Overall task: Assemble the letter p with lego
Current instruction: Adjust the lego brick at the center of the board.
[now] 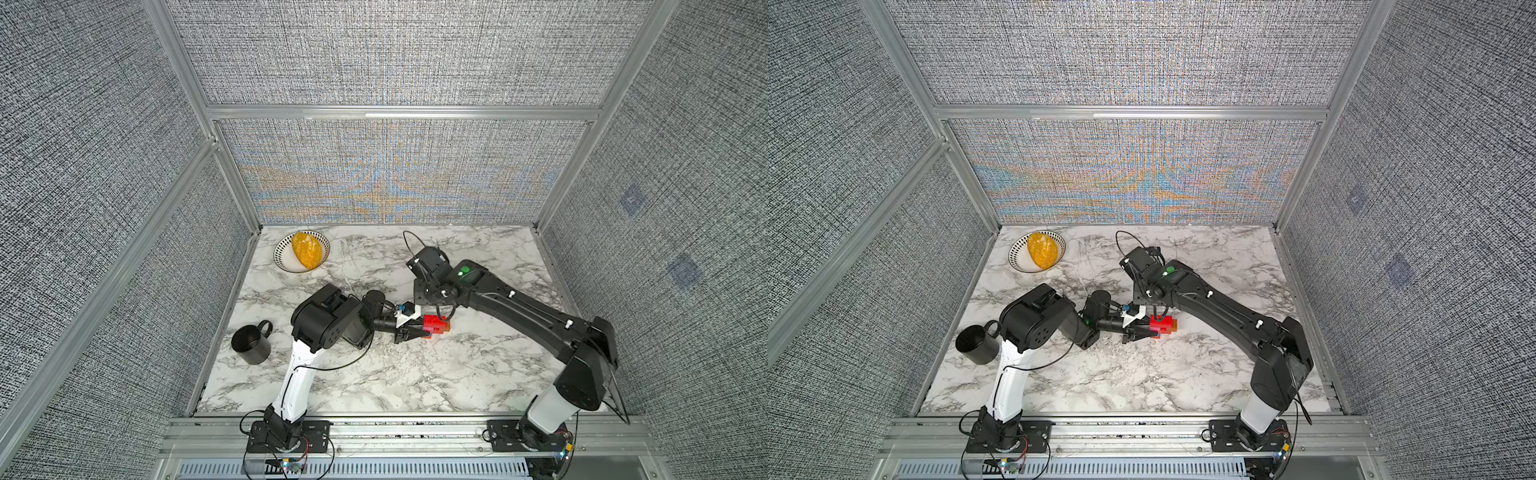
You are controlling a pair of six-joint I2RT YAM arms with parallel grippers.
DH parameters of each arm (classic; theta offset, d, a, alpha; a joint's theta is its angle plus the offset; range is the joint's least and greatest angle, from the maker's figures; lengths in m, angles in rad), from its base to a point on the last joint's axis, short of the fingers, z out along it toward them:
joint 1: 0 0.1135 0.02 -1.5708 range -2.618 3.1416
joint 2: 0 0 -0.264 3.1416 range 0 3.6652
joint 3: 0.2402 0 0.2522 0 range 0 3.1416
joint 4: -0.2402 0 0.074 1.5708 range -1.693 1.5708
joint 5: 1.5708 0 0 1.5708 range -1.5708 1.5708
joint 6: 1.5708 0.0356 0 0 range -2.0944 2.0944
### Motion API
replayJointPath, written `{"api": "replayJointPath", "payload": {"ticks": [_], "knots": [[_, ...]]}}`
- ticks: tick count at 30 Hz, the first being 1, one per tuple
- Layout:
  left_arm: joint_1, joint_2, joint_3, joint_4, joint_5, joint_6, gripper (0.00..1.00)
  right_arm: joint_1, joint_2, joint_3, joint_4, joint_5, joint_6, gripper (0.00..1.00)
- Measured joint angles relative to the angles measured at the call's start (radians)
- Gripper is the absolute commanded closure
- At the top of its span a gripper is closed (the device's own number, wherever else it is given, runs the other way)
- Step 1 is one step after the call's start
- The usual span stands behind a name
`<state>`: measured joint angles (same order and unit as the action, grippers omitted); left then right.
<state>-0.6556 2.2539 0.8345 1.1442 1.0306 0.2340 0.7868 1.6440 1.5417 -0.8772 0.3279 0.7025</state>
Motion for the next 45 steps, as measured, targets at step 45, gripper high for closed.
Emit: {"api": "replayJointPath", "payload": {"ticks": [45], "knots": [[0.001, -0.177, 0.098, -0.542, -0.225, -1.118, 1.00, -0.812, -0.554, -0.554, 0.363, -0.575, -0.439, 0.62]]}}
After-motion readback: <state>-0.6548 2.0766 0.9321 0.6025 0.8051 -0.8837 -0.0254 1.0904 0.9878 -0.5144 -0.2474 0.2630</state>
